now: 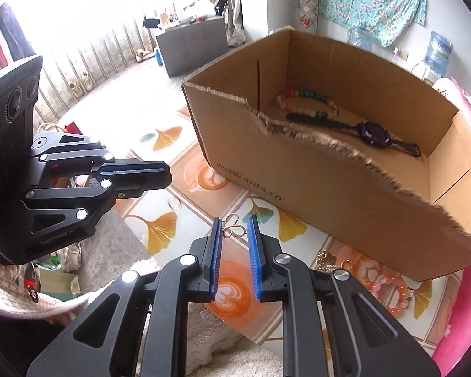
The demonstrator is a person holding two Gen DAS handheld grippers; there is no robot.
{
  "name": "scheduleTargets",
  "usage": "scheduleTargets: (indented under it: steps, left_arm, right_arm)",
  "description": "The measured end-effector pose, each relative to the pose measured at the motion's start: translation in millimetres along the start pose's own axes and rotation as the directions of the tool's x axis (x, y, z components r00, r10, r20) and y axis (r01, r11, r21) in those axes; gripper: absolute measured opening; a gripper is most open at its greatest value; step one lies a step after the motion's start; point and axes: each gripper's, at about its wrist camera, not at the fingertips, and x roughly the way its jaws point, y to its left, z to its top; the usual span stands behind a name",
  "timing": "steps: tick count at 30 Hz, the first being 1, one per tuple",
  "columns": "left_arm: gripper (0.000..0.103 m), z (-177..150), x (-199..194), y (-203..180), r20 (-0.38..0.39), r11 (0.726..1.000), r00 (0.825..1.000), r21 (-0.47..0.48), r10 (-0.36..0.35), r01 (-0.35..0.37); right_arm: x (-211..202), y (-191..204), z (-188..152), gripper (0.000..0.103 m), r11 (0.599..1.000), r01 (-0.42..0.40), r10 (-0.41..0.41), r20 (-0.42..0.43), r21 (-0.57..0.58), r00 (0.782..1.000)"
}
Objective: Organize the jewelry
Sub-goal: 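Close the left gripper on the gold ring while the right gripper grasps the charm, lift both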
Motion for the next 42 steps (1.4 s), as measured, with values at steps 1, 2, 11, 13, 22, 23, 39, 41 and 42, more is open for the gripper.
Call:
scheduleTargets:
  steps: [1, 2, 11, 13, 22, 23, 39, 41, 42]
  left_arm:
    - [0.003, 6.6, -8.3, -2.9, 0.023, 1.000, 1.000, 0.009, -0.003, 0.003]
    - [0.003, 13.9, -16.1, -6.0, 0.046, 1.000, 0.999, 0.021, -0.006, 0.005]
    - [0.003, 52.3, -38.2, -23.1, 0.108, 0.992, 0.993, 0.111, 0.041, -0.053]
    - [0.003, 46.3, -33.1, -21.0, 0.066, 0.995, 0.997, 0.088, 0.033, -0.039]
    - [0.005, -14.5, 25.7, -3.8, -0.194, 0.998, 0.981, -0.051, 0.026, -0.036]
    - [0.006, -18.0, 30.1, -3.0, -0.207, 0.998, 0.978, -0.046, 0.033, -0.043]
    - [0.017, -29.1, 54.2, 2.6, -0.335, 0.992, 0.942, 0.124, 0.027, 0.016]
    - [0.017, -28.4, 54.1, 2.9, -0.339, 0.989, 0.941, 0.144, 0.021, 0.030]
    - [0.017, -28.0, 54.6, 3.0, -0.342, 0.988, 0.940, 0.149, 0.016, 0.037]
  right_arm:
    - [-13.1, -0.2, 2.0, 0.016, 1.000, 0.000, 0.000, 0.034, -0.002, 0.999]
    - [-26.9, -0.7, 4.0, 0.016, 1.000, 0.004, -0.004, 0.070, -0.004, 0.998]
    - [-100.4, -31.7, 11.7, 0.017, 0.997, 0.063, -0.070, 0.282, 0.035, 0.957]
    - [-95.2, -36.8, 5.6, 0.017, 0.998, 0.030, -0.043, 0.271, 0.053, 0.962]
    - [-57.1, -45.1, -17.1, 0.017, 0.990, -0.065, 0.039, 0.205, 0.123, 0.978]
    - [-54.5, -44.9, -17.6, 0.017, 0.990, -0.070, 0.044, 0.201, 0.126, 0.979]
    - [-44.0, -53.5, -22.1, 0.017, 0.985, -0.094, 0.067, 0.181, 0.148, 0.981]
    - [-43.1, -54.6, -21.9, 0.017, 0.984, -0.093, 0.065, 0.180, 0.151, 0.982]
    - [-42.6, -54.9, -21.6, 0.017, 0.984, -0.092, 0.064, 0.179, 0.152, 0.982]
